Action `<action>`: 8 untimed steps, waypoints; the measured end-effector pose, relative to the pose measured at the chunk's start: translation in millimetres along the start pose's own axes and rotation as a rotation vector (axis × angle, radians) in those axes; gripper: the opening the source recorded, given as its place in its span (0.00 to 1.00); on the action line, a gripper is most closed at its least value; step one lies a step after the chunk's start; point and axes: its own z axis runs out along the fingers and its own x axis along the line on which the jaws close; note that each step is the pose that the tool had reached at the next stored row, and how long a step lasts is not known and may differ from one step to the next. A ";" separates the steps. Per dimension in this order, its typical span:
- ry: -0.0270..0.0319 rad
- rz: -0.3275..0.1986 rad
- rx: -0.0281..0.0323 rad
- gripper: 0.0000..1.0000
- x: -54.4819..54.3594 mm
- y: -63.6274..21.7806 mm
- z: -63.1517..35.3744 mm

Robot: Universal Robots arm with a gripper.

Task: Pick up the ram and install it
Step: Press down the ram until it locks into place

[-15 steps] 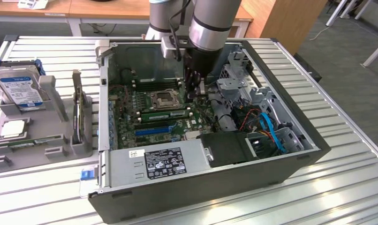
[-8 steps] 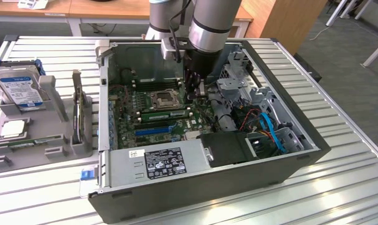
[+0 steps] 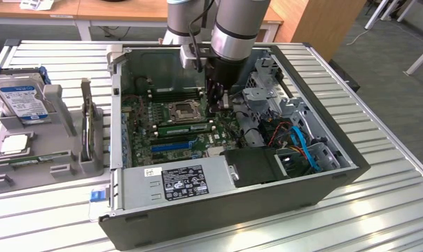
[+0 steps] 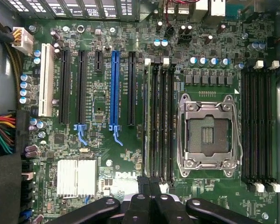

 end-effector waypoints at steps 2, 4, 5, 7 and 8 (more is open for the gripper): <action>0.0000 0.000 0.0000 0.10 0.0 0.0 0.9; 0.0000 0.000 0.0000 0.10 0.0 -0.1 1.8; 0.0000 0.000 0.0000 0.10 0.0 -0.1 2.3; 0.0000 0.000 0.0000 0.10 0.1 -0.2 3.2; 0.0000 0.000 0.0000 0.10 0.1 -0.2 3.6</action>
